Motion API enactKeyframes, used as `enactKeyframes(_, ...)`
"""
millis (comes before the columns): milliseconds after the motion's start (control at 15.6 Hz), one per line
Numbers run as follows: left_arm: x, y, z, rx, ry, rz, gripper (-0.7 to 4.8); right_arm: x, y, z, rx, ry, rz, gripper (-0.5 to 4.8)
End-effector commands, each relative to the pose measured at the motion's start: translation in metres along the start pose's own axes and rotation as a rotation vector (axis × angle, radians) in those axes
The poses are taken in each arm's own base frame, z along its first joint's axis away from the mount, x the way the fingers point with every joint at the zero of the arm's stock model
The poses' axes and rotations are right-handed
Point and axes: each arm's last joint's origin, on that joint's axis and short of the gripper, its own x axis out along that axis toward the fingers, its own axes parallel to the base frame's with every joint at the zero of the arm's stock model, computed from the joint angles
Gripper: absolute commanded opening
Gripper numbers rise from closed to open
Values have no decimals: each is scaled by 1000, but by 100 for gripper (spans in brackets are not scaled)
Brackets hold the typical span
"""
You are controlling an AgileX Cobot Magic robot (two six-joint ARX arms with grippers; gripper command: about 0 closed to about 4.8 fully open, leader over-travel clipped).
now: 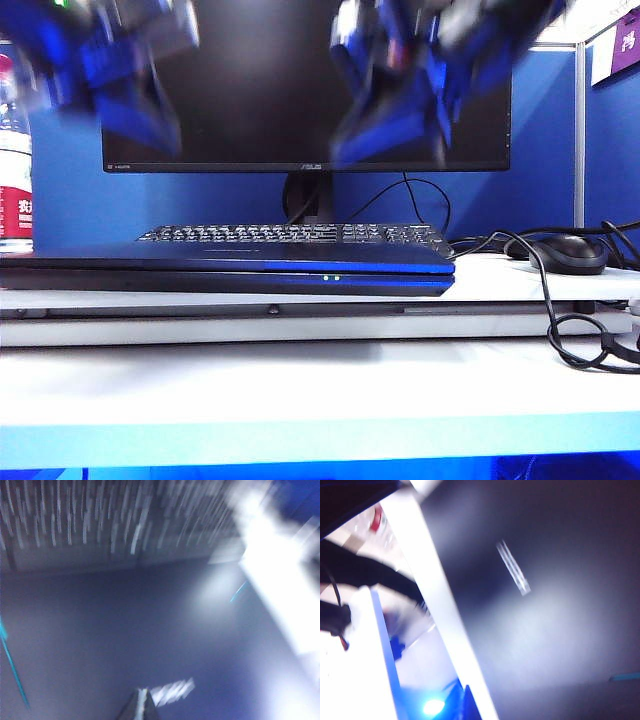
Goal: Close the lid of the black laptop.
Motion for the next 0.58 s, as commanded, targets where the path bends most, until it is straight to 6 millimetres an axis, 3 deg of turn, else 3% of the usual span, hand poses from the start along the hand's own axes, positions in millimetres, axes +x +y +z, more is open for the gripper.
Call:
enactKeyframes(64,-42,-3,19,13,-152,-32,-4,-32,32,11,-122,-113,-27,-5)
enactKeyframes(256,-125,-4,24,40,-335,-54,-4,-93,94,7,-283,-273,-160,-5)
enactKeyframes(448,-182,-2,10,39,-436,-69,-4,-135,140,-7,-390,-406,-240,-5)
enactKeyframes(576,-208,1,-4,24,-473,-79,-4,-152,161,-19,-421,-467,-246,-5)
